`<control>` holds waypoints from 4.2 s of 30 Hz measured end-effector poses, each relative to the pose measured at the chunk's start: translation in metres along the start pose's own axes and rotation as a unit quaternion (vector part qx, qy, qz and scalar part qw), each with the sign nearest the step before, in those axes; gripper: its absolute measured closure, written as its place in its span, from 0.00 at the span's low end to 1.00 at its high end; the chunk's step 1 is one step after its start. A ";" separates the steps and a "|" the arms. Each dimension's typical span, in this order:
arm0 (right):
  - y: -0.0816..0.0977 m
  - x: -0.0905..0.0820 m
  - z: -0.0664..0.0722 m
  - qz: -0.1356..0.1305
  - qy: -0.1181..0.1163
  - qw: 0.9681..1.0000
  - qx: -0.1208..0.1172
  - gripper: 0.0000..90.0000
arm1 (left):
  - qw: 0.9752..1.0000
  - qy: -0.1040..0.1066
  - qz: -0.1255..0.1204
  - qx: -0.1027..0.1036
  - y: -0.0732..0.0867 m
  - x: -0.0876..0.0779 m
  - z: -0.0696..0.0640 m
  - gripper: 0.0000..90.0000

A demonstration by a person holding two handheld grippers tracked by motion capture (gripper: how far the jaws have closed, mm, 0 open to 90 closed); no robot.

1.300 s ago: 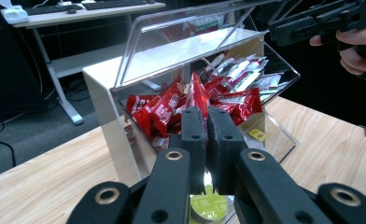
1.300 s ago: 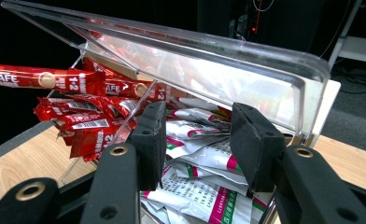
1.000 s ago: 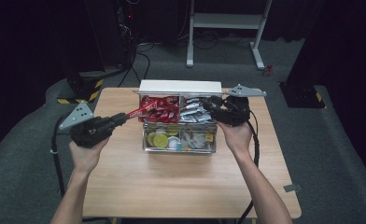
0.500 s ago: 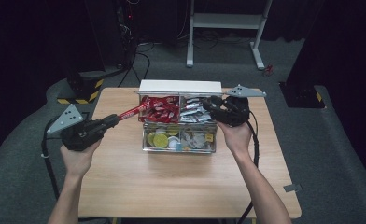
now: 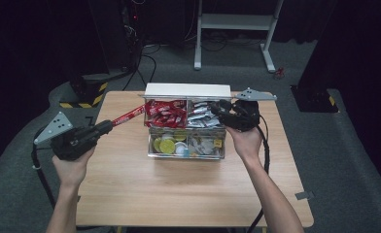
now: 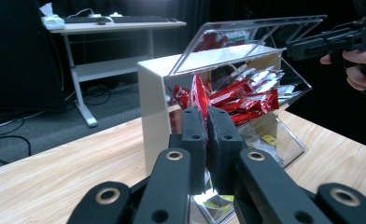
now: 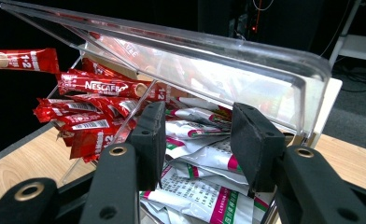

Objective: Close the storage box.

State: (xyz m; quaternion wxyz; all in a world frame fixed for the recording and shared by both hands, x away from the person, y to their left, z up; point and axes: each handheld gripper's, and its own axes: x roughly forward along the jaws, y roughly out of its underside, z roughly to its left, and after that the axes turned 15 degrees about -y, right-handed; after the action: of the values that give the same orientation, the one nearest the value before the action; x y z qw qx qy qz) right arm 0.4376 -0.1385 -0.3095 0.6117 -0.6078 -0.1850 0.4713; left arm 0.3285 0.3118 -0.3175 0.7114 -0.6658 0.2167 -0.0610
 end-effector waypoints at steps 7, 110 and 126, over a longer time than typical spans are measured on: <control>0.000 0.000 0.000 -0.002 0.000 1.000 0.002 0.62 | 1.000 -0.004 -0.001 -0.009 0.004 -0.003 0.004 0.96; 0.001 0.002 0.001 -0.002 0.002 1.000 0.009 0.60 | 0.981 -0.098 0.163 -0.041 0.160 0.097 0.012 0.95; 0.001 0.002 0.002 -0.001 0.006 1.000 0.006 0.60 | 0.971 -0.111 0.210 -0.020 0.187 0.108 0.010 0.91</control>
State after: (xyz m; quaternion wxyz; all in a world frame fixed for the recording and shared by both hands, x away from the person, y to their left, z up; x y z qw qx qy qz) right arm 0.4366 -0.1359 -0.3105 0.6165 -0.6071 -0.1791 0.4682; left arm 0.3915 0.3007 -0.5237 0.7147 -0.6218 0.2725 0.1684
